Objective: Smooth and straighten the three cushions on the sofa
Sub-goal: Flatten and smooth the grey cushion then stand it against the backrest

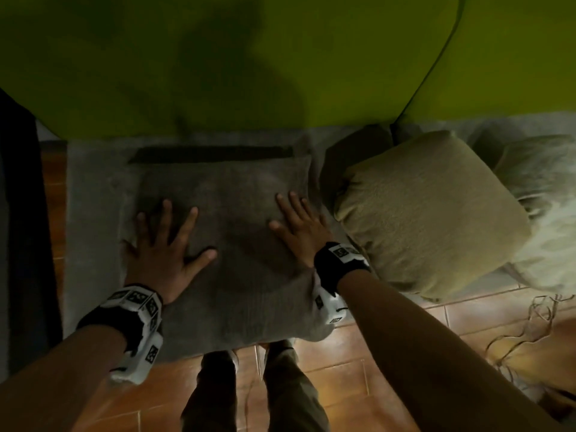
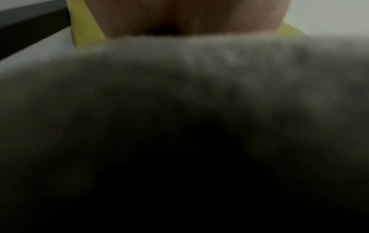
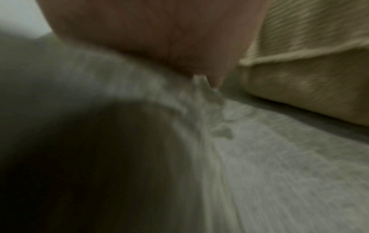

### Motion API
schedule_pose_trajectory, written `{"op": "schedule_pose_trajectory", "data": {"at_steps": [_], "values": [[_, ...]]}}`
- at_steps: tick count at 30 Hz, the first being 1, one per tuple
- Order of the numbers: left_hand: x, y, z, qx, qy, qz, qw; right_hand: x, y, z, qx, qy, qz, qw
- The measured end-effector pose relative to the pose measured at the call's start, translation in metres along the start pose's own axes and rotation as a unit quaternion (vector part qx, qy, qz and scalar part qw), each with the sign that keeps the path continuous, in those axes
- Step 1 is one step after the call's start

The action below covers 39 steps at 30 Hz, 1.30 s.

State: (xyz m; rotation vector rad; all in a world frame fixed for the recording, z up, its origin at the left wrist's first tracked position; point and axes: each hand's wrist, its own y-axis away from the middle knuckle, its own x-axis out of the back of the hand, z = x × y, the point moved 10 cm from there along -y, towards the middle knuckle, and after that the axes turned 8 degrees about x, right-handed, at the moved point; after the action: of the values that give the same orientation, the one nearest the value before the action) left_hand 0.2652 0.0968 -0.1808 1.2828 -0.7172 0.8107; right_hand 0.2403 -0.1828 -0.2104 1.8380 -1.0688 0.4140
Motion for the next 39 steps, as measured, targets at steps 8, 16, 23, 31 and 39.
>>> {"op": "schedule_pose_trajectory", "data": {"at_steps": [8, 16, 23, 31, 39], "values": [[-0.007, 0.010, -0.007, 0.016, -0.012, 0.005, 1.000, 0.069, -0.002, -0.102, 0.265, 0.130, 0.157, 0.942], [-0.013, 0.002, 0.006, 0.015, -0.048, -0.017, 0.999, 0.023, -0.079, -0.013, 0.118, 0.122, -0.065, 0.983], [0.004, 0.007, -0.008, -0.002, -0.021, -0.030, 0.999, 0.076, -0.079, 0.029, -0.013, 0.065, -0.018, 0.998], [0.098, 0.003, 0.026, -0.199, -0.020, 0.105, 0.974, 0.040, 0.007, -0.153, 0.344, 0.181, 0.061, 0.919], [0.019, -0.069, -0.094, 0.061, 0.107, -0.096, 0.988, 0.020, -0.031, -0.071, 0.102, 0.181, -0.070, 0.976]]}}
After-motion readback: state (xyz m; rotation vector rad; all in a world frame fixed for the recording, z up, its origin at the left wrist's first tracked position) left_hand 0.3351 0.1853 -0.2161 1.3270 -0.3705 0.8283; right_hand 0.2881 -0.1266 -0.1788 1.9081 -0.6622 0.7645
